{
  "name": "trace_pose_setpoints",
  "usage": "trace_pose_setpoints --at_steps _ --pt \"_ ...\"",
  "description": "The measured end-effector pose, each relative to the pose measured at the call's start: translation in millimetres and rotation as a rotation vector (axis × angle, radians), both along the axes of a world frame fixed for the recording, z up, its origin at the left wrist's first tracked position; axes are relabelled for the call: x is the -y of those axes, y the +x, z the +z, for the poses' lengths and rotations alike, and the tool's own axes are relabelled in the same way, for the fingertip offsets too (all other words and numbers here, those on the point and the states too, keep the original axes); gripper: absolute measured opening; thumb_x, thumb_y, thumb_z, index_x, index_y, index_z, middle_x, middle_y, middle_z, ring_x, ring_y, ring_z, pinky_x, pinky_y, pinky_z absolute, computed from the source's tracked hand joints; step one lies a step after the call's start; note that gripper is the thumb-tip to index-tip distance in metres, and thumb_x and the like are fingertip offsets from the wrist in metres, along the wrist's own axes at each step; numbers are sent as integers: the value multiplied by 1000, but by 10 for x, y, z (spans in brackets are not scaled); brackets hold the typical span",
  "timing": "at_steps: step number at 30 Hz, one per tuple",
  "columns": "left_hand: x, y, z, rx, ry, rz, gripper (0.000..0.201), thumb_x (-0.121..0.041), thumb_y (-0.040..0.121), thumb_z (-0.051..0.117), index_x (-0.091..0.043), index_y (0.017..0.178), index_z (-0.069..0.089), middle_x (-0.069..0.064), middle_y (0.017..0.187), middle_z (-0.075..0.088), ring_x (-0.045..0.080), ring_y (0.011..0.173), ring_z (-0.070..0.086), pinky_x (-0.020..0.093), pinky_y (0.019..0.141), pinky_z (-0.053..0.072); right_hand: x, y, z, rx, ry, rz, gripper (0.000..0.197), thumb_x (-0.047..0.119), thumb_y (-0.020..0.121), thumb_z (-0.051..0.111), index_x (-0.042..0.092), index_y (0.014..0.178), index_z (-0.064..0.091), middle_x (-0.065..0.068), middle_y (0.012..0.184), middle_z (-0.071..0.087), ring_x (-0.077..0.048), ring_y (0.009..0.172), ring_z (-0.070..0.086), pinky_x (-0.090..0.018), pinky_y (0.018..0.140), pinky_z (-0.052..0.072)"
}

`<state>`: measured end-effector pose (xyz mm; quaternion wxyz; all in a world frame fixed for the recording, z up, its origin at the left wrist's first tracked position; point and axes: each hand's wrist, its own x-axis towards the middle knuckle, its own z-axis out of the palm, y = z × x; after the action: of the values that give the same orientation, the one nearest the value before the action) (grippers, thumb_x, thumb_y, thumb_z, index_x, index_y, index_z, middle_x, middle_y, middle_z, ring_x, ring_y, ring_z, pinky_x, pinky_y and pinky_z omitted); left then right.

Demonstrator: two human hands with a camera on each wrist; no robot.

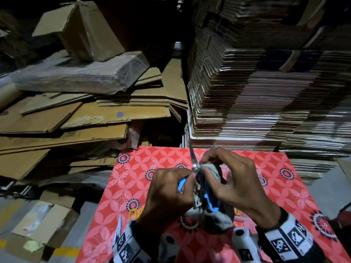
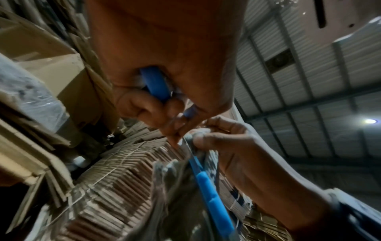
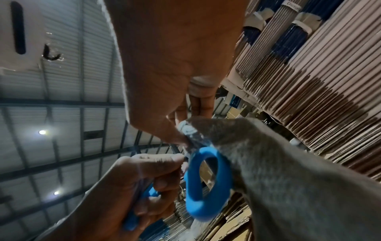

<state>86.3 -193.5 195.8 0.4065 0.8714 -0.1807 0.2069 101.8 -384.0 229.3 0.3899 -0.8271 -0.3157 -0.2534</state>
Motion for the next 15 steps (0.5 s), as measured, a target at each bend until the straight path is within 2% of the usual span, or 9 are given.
trace_pose_setpoints --at_steps 3,7,9,11,13,15 --pt "36 -4 -7 6 -27 5 25 -16 91 64 -11 67 63 -1 57 55 14 51 49 37 50 39 -64 -26 25 34 -38 -21 28 -8 75 77 11 93 68 8 87 66 -2 78 59 -12 74 46" --pt "5 -7 -85 -19 -58 25 25 -22 92 60 -11 72 68 2 57 58 18 50 51 40 49 40 -55 -72 -47 -37 -141 88 30 -5 72 75 12 95 66 9 88 65 0 79 58 -9 74 45" --pt "-18 9 -102 -35 -59 30 27 -26 92 57 -11 73 69 4 58 59 21 50 53 42 50 40 -35 -83 -84 -55 -178 150 31 -3 73 73 13 97 65 10 90 65 -1 81 61 -14 75 49" --pt "-14 10 -89 -37 -39 6 27 -25 93 58 -10 72 67 4 57 57 22 50 51 40 49 38 -24 -72 -84 -53 -114 94 28 -3 74 75 15 94 66 13 89 66 -2 80 63 -19 72 51" --pt "11 -4 -68 -36 -14 -14 29 -22 93 60 -9 68 63 4 56 52 21 50 48 38 49 34 -27 -38 -52 -16 0 6 24 -3 75 77 15 88 67 11 85 67 -6 76 64 -25 69 52" --pt "25 -19 -64 -42 -20 -23 29 -22 94 61 -9 68 63 4 55 51 20 50 48 36 49 34 -38 -16 -30 10 27 -12 24 -4 76 78 14 85 67 9 82 66 -10 72 64 -28 65 51"
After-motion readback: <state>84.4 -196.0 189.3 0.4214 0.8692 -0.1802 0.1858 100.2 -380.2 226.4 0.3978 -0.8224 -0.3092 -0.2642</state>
